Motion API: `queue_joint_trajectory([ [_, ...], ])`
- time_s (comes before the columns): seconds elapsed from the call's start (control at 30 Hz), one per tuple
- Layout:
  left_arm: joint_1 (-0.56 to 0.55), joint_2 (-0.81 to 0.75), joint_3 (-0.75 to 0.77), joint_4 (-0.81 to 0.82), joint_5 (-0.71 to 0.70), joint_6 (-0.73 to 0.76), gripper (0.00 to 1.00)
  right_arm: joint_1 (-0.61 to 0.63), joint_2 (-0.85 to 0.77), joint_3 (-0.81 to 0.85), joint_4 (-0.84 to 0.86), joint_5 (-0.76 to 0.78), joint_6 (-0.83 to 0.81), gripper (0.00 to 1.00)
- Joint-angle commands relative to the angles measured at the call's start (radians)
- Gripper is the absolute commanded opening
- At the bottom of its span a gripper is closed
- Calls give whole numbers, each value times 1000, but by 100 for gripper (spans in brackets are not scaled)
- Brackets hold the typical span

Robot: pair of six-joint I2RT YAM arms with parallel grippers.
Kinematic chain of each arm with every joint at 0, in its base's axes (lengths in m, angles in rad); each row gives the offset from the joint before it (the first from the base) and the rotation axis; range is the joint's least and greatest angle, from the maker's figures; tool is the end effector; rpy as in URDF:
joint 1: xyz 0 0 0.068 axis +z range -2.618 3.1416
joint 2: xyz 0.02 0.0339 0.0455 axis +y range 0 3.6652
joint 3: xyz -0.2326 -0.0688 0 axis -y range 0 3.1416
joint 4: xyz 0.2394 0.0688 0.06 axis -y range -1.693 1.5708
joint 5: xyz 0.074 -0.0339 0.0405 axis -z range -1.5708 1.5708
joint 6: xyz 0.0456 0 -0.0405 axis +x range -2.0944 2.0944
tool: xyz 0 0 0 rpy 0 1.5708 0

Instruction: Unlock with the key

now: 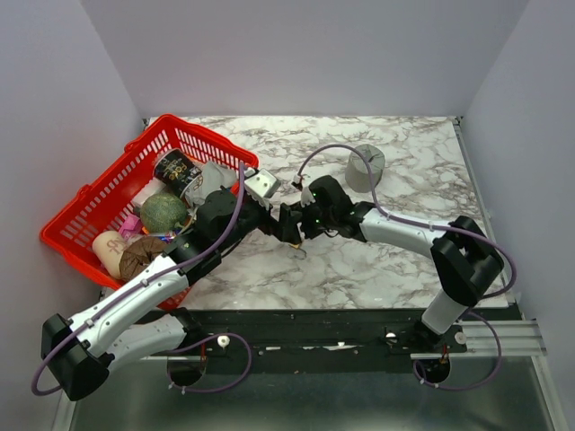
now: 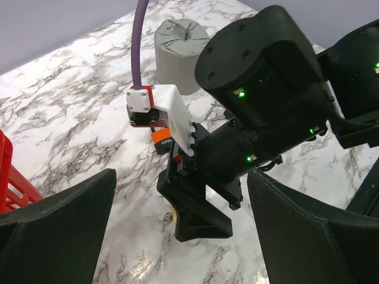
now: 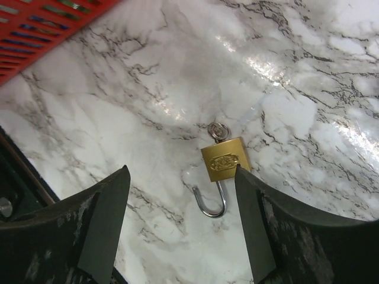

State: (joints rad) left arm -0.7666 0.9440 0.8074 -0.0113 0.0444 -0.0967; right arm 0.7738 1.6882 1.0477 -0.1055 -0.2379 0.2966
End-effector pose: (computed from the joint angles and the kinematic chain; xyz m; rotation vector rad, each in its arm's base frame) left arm 0.1766 -0.1729 0.3111 0.6123 1.6565 -0.6724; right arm 0.2514 0.2606 0.1692 -0.6980 2.3318 0.7922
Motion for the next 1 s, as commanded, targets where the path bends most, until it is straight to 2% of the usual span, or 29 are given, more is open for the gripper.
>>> queue_joint_trajectory([
  [0.0,4,10,16,-16,-17,9,99,30,-21,-46,20,-31,44,80],
  [0.3,4,25,18,-18,-11,5,99,67,45,-75,56,-69,85,80],
  [0.63,4,22,16,-18,-15,6,99,58,93,-60,-34,69,85,80],
  [0.97,4,12,18,-21,-15,6,99,-37,96,-2,-82,149,16,80],
])
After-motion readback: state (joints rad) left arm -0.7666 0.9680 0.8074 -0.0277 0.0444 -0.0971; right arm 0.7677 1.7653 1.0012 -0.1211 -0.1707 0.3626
